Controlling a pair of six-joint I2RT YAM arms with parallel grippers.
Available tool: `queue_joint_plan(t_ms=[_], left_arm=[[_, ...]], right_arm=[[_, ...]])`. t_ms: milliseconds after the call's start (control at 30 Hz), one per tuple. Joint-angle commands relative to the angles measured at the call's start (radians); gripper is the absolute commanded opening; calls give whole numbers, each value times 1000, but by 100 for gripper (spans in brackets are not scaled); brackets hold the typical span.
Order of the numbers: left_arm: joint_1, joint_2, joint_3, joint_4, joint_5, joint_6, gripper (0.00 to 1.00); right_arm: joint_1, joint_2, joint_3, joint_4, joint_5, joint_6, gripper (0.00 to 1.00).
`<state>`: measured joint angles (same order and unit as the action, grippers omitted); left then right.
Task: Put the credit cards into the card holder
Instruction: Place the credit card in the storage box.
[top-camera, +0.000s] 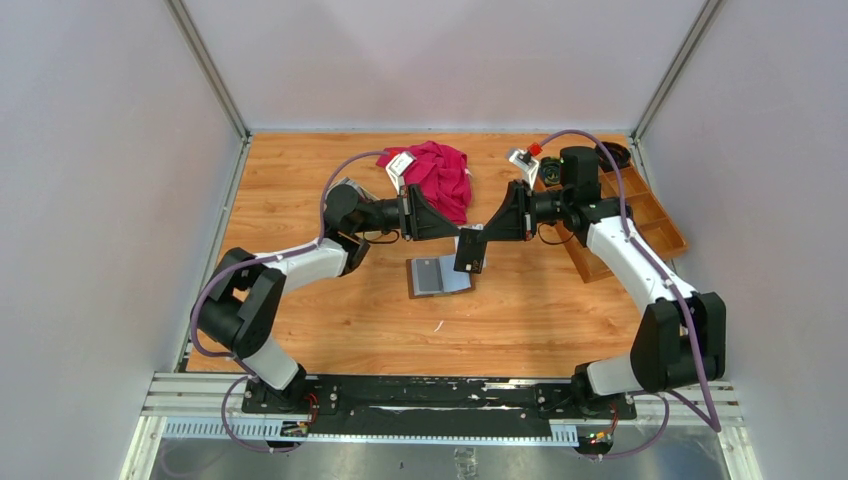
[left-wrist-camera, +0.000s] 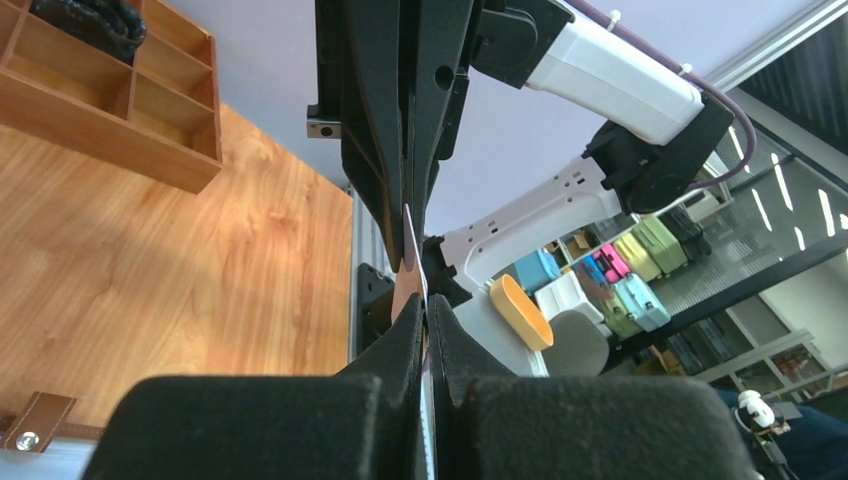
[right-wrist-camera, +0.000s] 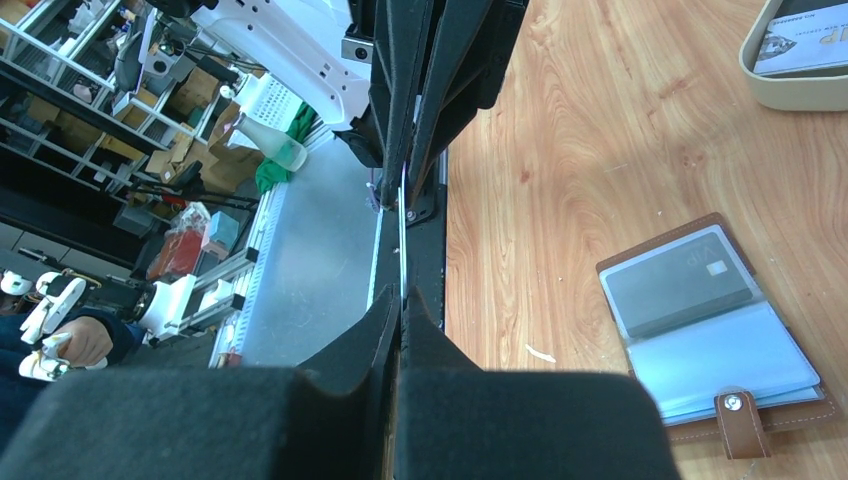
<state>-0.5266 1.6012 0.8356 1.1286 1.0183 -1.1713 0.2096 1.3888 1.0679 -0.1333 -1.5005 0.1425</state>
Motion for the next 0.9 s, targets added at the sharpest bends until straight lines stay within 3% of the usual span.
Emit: queue_joint_plan(t_ms=[0,467,867], left_arm=[[5,-23,-9,6,10,26,0],[43,15,-24,-97,-94,71,0],[145,119,19,-208,-40,166,0]], right_arm=[[13,17,0,9,4,3,0],[12,138,-9,12,29,10,5],[74,365,142,-87,4,-64,4]])
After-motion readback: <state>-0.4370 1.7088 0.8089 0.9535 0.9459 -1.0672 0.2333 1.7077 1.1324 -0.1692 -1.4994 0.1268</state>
